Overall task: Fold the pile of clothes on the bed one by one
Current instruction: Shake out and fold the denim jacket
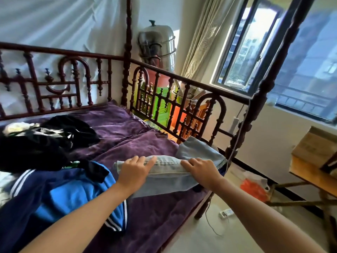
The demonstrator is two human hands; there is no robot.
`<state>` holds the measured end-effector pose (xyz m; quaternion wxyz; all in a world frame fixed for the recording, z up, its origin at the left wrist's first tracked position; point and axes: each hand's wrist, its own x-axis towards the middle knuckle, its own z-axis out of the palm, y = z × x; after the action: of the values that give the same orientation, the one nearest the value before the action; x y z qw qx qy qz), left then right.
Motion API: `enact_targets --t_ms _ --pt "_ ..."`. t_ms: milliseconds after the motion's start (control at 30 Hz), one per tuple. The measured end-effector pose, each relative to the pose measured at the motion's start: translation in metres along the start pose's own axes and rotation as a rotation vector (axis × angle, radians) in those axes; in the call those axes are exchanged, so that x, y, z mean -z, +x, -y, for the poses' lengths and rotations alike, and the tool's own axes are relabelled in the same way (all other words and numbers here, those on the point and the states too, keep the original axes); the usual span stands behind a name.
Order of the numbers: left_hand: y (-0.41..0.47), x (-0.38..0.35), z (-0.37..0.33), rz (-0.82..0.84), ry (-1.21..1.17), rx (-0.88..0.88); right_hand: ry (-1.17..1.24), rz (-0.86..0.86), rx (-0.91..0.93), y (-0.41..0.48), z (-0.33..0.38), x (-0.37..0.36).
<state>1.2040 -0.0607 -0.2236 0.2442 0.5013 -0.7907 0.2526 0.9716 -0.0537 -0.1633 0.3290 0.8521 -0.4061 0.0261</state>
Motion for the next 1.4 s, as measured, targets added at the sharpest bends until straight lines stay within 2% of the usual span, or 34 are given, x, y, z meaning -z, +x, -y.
enact_targets --t_ms 267,400,567,800,933,1100,1167,1233,1300,1333,1400 --pt "0.018 -0.089 0.046 -0.048 -0.007 0.163 0.027 0.131 0.184 0.095 -0.022 -0.088" --pt "0.032 -0.118 0.068 -0.039 0.031 0.193 0.193 0.308 0.16 0.13 -0.026 -0.137" --pt "0.077 -0.162 0.07 0.036 0.096 0.22 0.239 0.053 0.251 0.162 -0.068 -0.188" --pt "0.179 -0.249 0.055 0.095 0.175 0.288 0.295 -0.069 0.32 0.224 -0.168 -0.296" --pt "0.242 -0.289 0.059 0.192 0.254 0.418 0.351 -0.155 0.391 0.279 -0.219 -0.354" --pt "0.294 -0.335 0.066 0.137 0.262 0.56 0.355 -0.222 0.384 0.336 -0.258 -0.407" --pt "0.304 -0.361 0.055 0.289 0.153 0.628 0.323 -0.177 0.397 0.342 -0.273 -0.433" --pt "0.305 -0.391 0.036 0.681 -0.065 0.719 0.312 -0.058 0.419 0.333 -0.285 -0.464" --pt "0.295 -0.421 0.015 1.04 -0.309 0.704 0.306 0.141 0.396 0.313 -0.294 -0.491" --pt "0.29 -0.429 0.007 1.11 -0.386 0.676 0.308 0.226 0.374 0.302 -0.297 -0.504" --pt "0.281 -0.436 -0.004 1.123 -0.433 0.671 0.29 0.458 0.366 0.283 -0.299 -0.522"
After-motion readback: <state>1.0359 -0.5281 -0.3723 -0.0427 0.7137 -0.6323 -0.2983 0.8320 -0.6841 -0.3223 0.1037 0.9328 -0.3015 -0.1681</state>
